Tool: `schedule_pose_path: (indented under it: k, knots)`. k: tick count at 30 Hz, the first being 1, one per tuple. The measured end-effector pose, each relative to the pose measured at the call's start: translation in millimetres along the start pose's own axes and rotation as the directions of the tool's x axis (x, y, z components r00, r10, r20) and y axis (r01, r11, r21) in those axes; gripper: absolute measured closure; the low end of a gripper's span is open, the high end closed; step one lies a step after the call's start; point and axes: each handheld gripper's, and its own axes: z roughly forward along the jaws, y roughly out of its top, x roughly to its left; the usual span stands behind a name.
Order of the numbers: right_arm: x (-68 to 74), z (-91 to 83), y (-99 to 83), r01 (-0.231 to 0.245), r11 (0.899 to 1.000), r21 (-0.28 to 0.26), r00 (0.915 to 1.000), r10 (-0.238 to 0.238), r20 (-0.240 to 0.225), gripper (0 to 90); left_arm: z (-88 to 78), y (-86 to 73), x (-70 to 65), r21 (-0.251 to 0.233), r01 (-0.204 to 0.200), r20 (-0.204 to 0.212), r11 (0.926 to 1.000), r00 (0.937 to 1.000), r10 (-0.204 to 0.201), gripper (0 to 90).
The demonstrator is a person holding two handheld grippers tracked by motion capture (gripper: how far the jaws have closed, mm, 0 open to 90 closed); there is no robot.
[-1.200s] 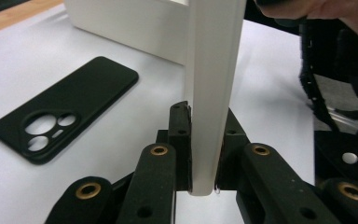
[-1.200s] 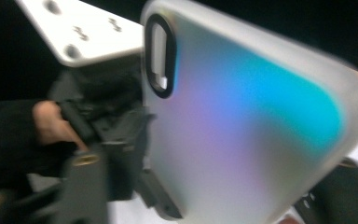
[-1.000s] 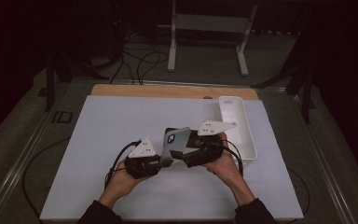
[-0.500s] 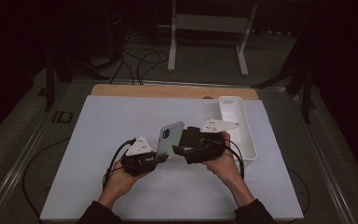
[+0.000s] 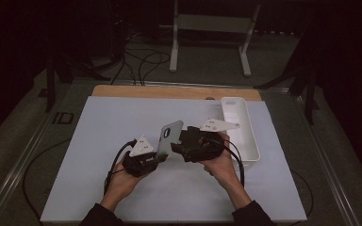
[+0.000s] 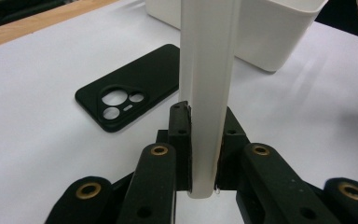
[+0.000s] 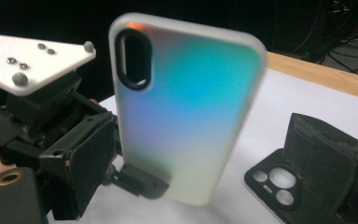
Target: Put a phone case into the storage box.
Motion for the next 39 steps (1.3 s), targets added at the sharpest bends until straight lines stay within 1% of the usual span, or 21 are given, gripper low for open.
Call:
schedule_pose_path:
  k: [3, 5, 6, 10, 12, 15, 18, 20, 21, 23, 24, 30, 32, 34, 35, 38, 39]
  knots:
    - [2.8, 2.9, 2.2, -0.008, 1.000, -0.005, 0.9999, 0.008, 0.012, 9.3, 1.1, -0.5, -0.7, 0.004, 0.000, -0.001, 1.0000, 1.0000, 0.000, 80.8]
    - [4.2, 5.0, 4.0, -0.019, 1.000, 0.003, 0.9995, 0.018, 0.026, 9.9, 2.2, -0.8, -1.5, 0.008, -0.003, -0.006, 1.0000, 1.0000, 0.003, 80.9]
    - [4.9, 6.0, 4.8, -0.029, 1.000, 0.000, 0.9989, 0.029, 0.037, 12.8, 2.5, -1.0, -1.8, 0.010, -0.005, -0.007, 0.9999, 1.0000, 0.005, 80.9]
    - [7.8, 8.6, 7.1, -0.054, 0.999, -0.007, 0.9981, 0.054, 0.031, 15.4, 5.7, -1.8, -5.0, 0.025, -0.017, -0.022, 0.9995, 0.9996, 0.018, 80.9]
    - [9.2, 10.4, 8.2, -0.066, 0.998, -0.011, 0.9970, 0.066, 0.040, 16.4, 7.7, -2.0, -7.1, 0.032, -0.022, -0.024, 0.9992, 0.9995, 0.022, 80.9]
    - [10.3, 13.4, 9.6, -0.090, 0.996, -0.009, 0.9945, 0.090, 0.053, 16.3, 9.7, -2.1, -8.5, 0.039, -0.017, -0.029, 0.9991, 0.9994, 0.018, 80.9]
    - [11.2, 15.6, 9.8, -0.084, 0.996, -0.011, 0.9944, 0.084, 0.064, 15.9, 10.6, -1.9, -9.9, 0.040, -0.013, -0.028, 0.9991, 0.9995, 0.014, 80.9]
    - [11.7, 16.9, 9.8, -0.088, 0.996, -0.016, 0.9936, 0.089, 0.069, 15.3, 11.1, -1.5, -11.6, 0.041, -0.021, -0.025, 0.9990, 0.9994, 0.022, 81.0]
    - [12.1, 17.9, 9.8, -0.096, 0.995, -0.018, 0.9927, 0.097, 0.071, 15.2, 11.6, -1.4, -12.6, 0.040, -0.019, -0.023, 0.9990, 0.9995, 0.020, 81.0]
    - [12.3, 19.3, 9.6, -0.096, 0.995, -0.024, 0.9925, 0.097, 0.075, 15.3, 12.7, -1.1, -14.5, 0.036, -0.020, -0.021, 0.9991, 0.9996, 0.021, 81.0]
    - [13.2, 19.7, 9.5, -0.088, 0.996, -0.028, 0.9923, 0.090, 0.084, 16.0, 13.1, -1.3, -14.4, 0.034, -0.016, -0.021, 0.9993, 0.9996, 0.017, 81.0]
    - [14.4, 18.8, 9.8, -0.082, 0.996, -0.021, 0.9925, 0.084, 0.090, 16.8, 12.6, -1.6, -13.4, 0.035, -0.014, -0.011, 0.9993, 0.9998, 0.015, 80.9]
    - [15.6, 18.1, 10.1, -0.069, 0.997, -0.024, 0.9933, 0.071, 0.091, 17.1, 11.8, -1.9, -12.9, 0.033, -0.017, -0.013, 0.9993, 0.9998, 0.018, 80.7]
    - [16.2, 18.4, 10.3, -0.068, 0.997, -0.025, 0.9939, 0.070, 0.085, 17.1, 10.5, -2.3, -12.4, 0.030, -0.025, -0.007, 0.9993, 0.9997, 0.025, 79.0]
    - [16.3, 18.5, 10.4, -0.070, 0.997, -0.025, 0.9941, 0.072, 0.081, 17.1, 9.8, -2.4, -12.0, 0.028, -0.024, -0.006, 0.9993, 0.9997, 0.025, 76.7]
    - [16.3, 19.0, 10.1, -0.066, 0.997, -0.026, 0.9940, 0.068, 0.086, 17.0, 7.8, -3.4, -10.0, 0.024, -0.022, -0.002, 0.9995, 0.9998, 0.022, 65.8]
    - [16.2, 19.0, 10.0, -0.067, 0.997, -0.026, 0.9937, 0.069, 0.088, 17.0, 6.9, -4.2, -9.1, 0.019, -0.020, -0.010, 0.9996, 0.9997, 0.021, 62.2]
